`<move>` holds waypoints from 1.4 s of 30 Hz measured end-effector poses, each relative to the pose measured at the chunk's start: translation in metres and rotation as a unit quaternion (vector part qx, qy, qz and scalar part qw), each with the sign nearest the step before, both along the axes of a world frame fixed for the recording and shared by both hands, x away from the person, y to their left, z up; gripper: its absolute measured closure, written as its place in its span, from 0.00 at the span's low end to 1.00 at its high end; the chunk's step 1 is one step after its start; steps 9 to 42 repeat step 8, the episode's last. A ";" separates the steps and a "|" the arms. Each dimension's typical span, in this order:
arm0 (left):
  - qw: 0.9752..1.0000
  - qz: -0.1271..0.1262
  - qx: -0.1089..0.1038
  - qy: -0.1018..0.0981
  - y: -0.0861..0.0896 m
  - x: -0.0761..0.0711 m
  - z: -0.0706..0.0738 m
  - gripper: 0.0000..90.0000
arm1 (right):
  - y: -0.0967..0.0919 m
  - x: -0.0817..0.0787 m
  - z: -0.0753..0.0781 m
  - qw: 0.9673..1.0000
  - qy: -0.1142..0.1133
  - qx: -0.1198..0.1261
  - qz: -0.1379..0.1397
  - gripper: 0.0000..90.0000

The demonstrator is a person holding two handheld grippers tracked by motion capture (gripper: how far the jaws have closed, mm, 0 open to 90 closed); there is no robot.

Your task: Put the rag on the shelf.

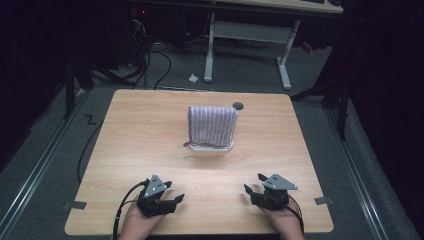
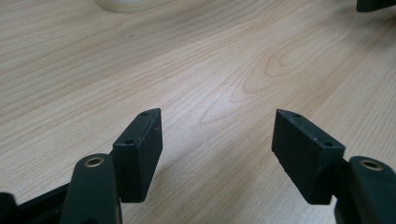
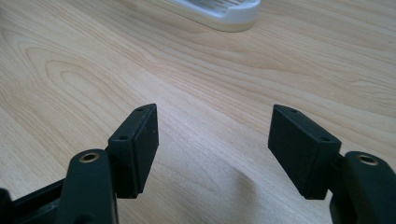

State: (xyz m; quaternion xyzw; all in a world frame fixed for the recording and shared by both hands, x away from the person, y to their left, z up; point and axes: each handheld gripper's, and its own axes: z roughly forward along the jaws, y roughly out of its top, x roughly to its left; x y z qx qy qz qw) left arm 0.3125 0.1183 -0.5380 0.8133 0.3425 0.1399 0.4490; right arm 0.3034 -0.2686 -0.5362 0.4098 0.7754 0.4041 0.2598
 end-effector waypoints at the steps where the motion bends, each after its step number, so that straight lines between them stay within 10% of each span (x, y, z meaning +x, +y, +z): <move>1: 1.000 0.001 -0.001 0.000 0.000 0.000 0.000 0.38 | 0.000 0.000 -0.001 1.000 0.001 0.004 0.002 0.38; 42: 1.000 0.006 -0.006 -0.002 0.003 0.000 0.002 0.37 | -0.007 0.000 0.001 1.000 -0.002 0.020 -0.004 0.39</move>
